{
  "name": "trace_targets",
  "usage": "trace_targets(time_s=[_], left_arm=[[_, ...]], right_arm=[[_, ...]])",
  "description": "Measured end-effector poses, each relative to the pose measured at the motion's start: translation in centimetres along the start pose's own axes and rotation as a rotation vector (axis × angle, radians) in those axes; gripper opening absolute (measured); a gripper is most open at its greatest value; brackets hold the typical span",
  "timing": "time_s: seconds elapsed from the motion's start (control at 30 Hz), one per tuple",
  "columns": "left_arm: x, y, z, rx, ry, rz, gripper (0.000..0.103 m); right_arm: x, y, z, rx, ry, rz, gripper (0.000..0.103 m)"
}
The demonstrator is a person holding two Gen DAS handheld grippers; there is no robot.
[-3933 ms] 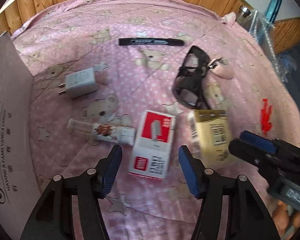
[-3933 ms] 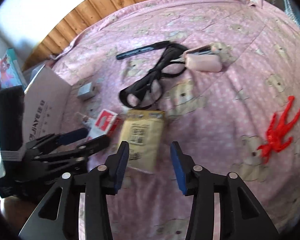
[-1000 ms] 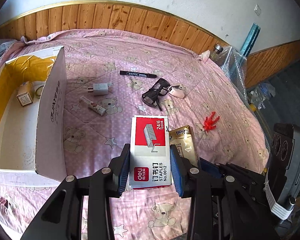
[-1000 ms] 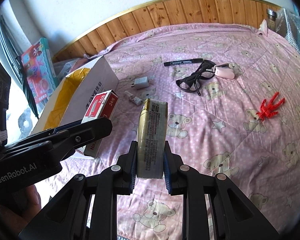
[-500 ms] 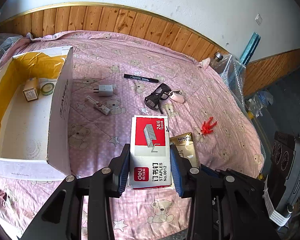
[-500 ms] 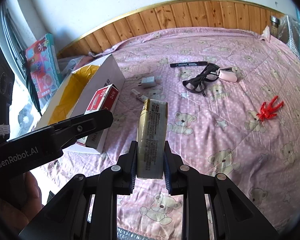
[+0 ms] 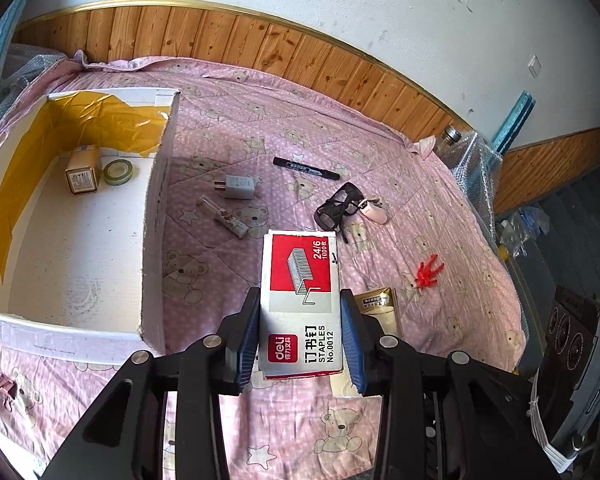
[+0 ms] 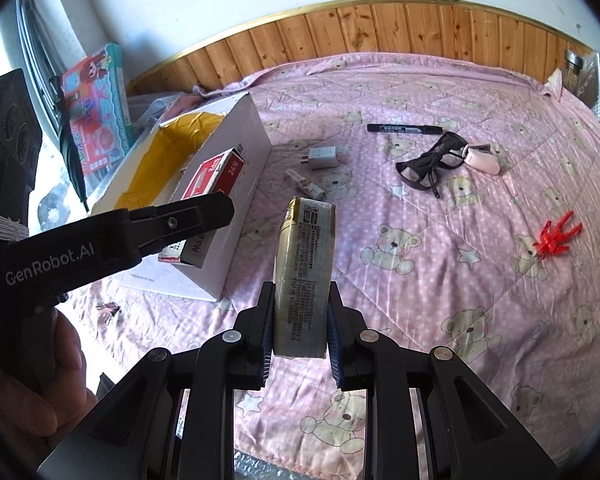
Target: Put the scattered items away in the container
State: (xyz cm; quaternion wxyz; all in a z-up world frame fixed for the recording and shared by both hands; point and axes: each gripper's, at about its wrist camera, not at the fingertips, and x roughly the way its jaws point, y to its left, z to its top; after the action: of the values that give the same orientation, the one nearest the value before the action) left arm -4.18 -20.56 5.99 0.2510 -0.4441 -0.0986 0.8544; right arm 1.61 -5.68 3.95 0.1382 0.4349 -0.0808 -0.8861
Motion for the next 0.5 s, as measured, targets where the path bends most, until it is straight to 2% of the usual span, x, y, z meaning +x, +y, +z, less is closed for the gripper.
trace_targets(time_s=[0.5], left_arm=[[-4.1, 3.7, 1.1, -0.052, -0.083, 0.121, 0.039]], right_arm=[[-0.8, 5.7, 2.2, -0.136, -0.03, 0.056, 0.024]])
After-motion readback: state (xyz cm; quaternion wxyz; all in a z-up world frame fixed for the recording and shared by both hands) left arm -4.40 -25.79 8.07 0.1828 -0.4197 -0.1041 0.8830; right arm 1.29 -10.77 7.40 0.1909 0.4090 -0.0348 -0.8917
